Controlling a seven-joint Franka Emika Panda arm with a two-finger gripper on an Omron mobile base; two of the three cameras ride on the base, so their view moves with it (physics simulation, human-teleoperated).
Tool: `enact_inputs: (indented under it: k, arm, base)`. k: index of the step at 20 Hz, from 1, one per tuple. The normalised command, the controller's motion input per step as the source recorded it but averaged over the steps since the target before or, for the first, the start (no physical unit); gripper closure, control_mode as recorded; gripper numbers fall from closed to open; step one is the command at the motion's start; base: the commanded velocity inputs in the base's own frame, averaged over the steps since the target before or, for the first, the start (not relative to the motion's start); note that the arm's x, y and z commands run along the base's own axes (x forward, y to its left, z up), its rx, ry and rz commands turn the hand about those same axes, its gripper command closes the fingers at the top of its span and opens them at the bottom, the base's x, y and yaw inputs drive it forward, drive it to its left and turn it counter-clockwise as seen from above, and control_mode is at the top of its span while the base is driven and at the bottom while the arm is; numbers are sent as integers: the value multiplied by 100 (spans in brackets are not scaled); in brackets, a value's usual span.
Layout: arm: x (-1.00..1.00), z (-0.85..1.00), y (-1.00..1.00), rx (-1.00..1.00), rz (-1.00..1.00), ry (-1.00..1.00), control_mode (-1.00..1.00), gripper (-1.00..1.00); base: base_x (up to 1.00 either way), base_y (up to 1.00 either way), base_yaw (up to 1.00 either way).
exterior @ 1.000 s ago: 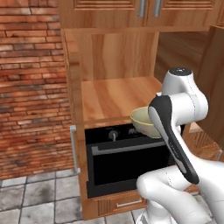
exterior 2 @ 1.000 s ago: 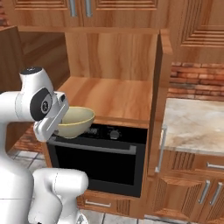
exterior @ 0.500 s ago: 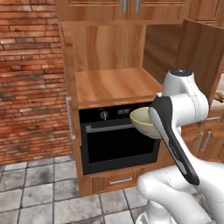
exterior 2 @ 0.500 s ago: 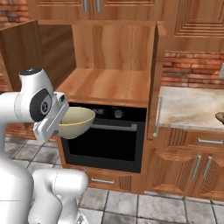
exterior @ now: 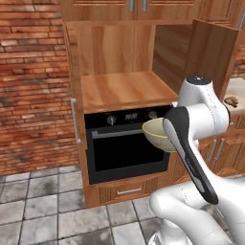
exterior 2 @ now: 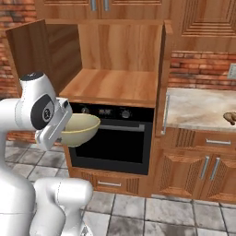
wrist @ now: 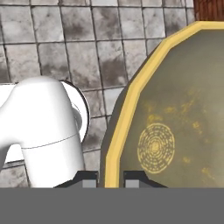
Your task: Retrieve the bowl from the cabinet, then place the raw meat into the bowl to avoid contamination.
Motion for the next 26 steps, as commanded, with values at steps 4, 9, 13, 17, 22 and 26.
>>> enact_inputs:
  k: [4,9,13,17,22,26]
  arm:
    - [0,0,0,0,0,0,100,100]
    - [0,0,0,0,0,0,100,100]
    - [0,0,0,0,0,0,100,100]
    - [0,0,0,0,0,0,100,100]
    - [0,0,0,0,0,0,100,100]
    - [0,0,0,0,0,0,100,100]
  base:
    - [-12,-23,-1]
    - [-22,-59,0]
    - [-30,-63,0]
    - [-43,-55,0]
    - [-57,-47,0]
    - [-32,-63,0]
